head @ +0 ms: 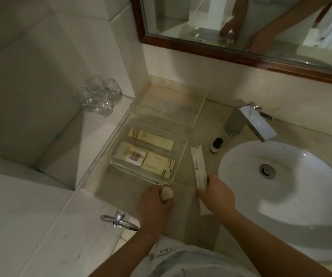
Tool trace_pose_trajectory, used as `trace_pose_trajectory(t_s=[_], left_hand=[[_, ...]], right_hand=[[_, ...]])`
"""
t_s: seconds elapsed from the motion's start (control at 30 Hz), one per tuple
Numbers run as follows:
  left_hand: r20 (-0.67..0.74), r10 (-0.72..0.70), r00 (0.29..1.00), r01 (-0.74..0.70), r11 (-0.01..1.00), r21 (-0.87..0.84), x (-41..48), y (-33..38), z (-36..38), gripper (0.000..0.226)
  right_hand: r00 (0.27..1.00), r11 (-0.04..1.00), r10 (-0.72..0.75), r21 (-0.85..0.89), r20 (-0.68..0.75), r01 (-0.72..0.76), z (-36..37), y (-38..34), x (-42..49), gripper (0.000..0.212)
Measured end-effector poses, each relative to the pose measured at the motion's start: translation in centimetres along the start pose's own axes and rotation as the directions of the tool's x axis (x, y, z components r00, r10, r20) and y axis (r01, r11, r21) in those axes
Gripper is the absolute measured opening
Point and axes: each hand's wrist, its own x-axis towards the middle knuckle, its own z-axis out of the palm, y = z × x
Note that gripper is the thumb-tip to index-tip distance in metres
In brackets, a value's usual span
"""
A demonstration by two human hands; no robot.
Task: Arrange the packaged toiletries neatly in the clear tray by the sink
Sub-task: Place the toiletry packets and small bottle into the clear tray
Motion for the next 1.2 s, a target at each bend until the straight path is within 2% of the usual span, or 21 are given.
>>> trace_pose_trajectory(t_s=[0.1,0.23,0.37,0.57,0.8,0.93,1.07,1.2], left_hand=[[-0.014,0.032,0.999,-0.032,0.999,0.007,-0.1,-0.4,0.0,0.032],[-0.031,0.038,0.999,-0.038,0.999,0.018,-0.1,-0.4,0.0,0.039],[-0.036,0.059,0.998,-0.058,0.998,0.029,0.1,0.1,0.1,0.039],[-0.013,0.085,0.996,-0.086,0.993,-0.079,0.0,-1.3,-1.1,0.033],[-0.13,0.088,0.988,-0.106,0.984,-0.143,0.6,-4.1,-5.3,0.031],[-0.206,0.039,0.978,-0.081,0.976,-0.2,3.0,-4.0,-8.1,0.035],[-0.206,0.04,0.978,-0.091,0.965,-0.245,5.5,-3.9,-10.3,0.041],[-0.149,0.084,0.985,-0.112,0.976,-0.187,8.8,-3.5,-11.6,0.04]], right_hand=[[0.999,0.995,0.026,0.1,0.028,-0.029,0.1,0.5,-0.2,0.021],[1.0,0.973,0.02,0.229,-0.009,-0.018,0.2,0.9,-0.9,0.019],[0.998,0.958,-0.058,0.284,0.027,0.048,-0.5,-0.6,-1.2,0.018],[0.98,0.935,-0.17,0.332,0.104,0.127,-2.2,-4.4,-0.1,0.01],[0.942,0.947,-0.269,0.235,0.199,0.22,-2.0,-9.5,2.2,0.012],[0.906,0.941,-0.33,0.168,0.266,0.293,-1.0,-13.4,4.1,0.013],[0.872,0.937,-0.339,0.047,0.352,0.345,0.7,-15.9,5.7,0.017],[0.843,0.907,-0.335,-0.097,0.422,0.409,1.6,-16.7,6.4,0.022]])
